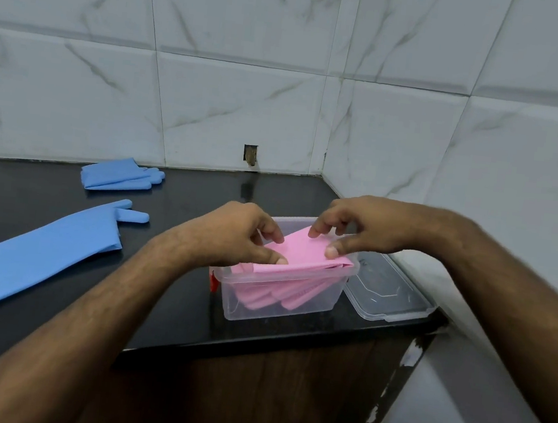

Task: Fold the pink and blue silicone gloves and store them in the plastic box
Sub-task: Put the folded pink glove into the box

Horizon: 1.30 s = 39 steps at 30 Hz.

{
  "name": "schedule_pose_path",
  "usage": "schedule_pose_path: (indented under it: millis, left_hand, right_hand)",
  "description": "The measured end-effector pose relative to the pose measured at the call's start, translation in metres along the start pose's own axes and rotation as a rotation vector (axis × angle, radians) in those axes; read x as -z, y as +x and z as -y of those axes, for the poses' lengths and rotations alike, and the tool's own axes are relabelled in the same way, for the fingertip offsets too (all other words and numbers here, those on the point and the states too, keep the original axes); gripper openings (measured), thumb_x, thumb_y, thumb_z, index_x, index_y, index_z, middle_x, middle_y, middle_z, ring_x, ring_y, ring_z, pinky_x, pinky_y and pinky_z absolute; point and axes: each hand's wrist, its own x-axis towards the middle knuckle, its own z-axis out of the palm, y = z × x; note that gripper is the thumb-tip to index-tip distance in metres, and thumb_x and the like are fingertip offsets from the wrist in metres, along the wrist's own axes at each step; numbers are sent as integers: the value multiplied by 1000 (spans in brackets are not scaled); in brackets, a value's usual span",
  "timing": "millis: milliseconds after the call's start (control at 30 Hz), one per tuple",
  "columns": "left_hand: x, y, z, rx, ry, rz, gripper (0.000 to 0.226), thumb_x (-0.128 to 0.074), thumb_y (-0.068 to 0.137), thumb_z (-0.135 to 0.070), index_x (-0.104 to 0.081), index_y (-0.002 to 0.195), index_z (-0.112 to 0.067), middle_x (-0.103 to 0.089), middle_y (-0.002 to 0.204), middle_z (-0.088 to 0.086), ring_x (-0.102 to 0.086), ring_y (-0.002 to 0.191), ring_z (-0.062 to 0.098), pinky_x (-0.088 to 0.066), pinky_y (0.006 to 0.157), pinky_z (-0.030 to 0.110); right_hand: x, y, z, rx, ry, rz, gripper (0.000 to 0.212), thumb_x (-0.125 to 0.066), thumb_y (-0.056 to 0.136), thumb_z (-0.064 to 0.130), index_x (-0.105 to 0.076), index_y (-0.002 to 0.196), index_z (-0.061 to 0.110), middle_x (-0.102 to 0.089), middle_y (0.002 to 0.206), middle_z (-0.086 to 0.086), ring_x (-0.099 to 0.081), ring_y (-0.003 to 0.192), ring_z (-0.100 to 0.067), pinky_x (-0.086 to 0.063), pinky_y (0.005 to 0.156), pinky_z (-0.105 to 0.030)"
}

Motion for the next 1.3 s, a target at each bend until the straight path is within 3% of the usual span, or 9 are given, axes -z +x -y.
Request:
schedule_pose_path:
  millis: [100,200,300,467,667,800,967,1133,1300]
  left_hand:
    - [-1,5,-1,34,21,105,57,-76,87,-48,-65,136,-22,-68,124,-10,-66,109,9,-52,89,21]
    - [1,9,-3,61,46,190,61,-72,89,-49,-62,140,-16,-67,135,-3,-65,117,15,-53,104,33]
    - [7,10,-6,46,64,260,63,-67,89,-55,-65,136,-13,-70,130,-1,-65,116,18,-52,108,41]
    - [4,18,-9,44,156,323,62,-70,90,-51,-60,139,-14,-66,130,-2,-62,118,20,-50,109,42]
    - [-2,26,-7,43,233,346,61,-76,90,-40,-52,141,-17,-61,132,1,-59,121,24,-49,109,44]
    - [-3,25,-8,-16,344,226,75,-77,88,-44,-43,150,-19,-50,136,4,-53,117,20,-49,107,40]
    - [-4,24,-5,-11,403,239,79,-77,89,-42,-38,154,-20,-44,141,4,-44,113,15,-46,110,40]
    - [-8,27,1,-34,379,241,71,-76,90,-42,-45,150,-21,-48,140,2,-51,118,17,-47,109,39]
    - [-1,28,8,-68,216,229,72,-79,87,-41,-46,148,-20,-53,138,0,-55,123,17,-48,105,31]
  right_hand:
    - [5,5,1,8,-62,84,48,-77,90,38,-63,135,32,-57,127,10,-57,115,-12,-46,99,-29]
    - [9,14,7,16,-135,147,56,-77,89,37,-57,141,32,-51,125,12,-53,119,-12,-40,96,-27]
    - [5,23,14,19,-297,196,64,-73,91,42,-48,149,30,-48,137,4,-48,129,-19,-39,100,-29]
    - [-8,25,19,10,-557,188,70,-63,95,52,-34,156,34,-38,153,1,-39,137,-21,-40,113,-45]
    - [5,21,16,-13,-277,248,72,-71,92,44,-40,154,28,-44,152,1,-45,139,-19,-37,118,-40]
    - [17,25,15,-13,-214,297,80,-79,87,38,-39,155,24,-48,150,3,-44,140,-16,-34,114,-33]
    - [20,36,18,-32,-222,366,82,-80,86,34,-37,156,26,-45,154,2,-42,144,-17,-32,122,-44]
    - [16,35,22,-45,-297,370,83,-80,87,32,-34,157,26,-43,149,1,-45,141,-20,-37,117,-41]
    - [-1,43,36,-95,-632,371,82,-75,90,37,-29,158,27,-38,148,-2,-57,120,-25,-49,92,-35]
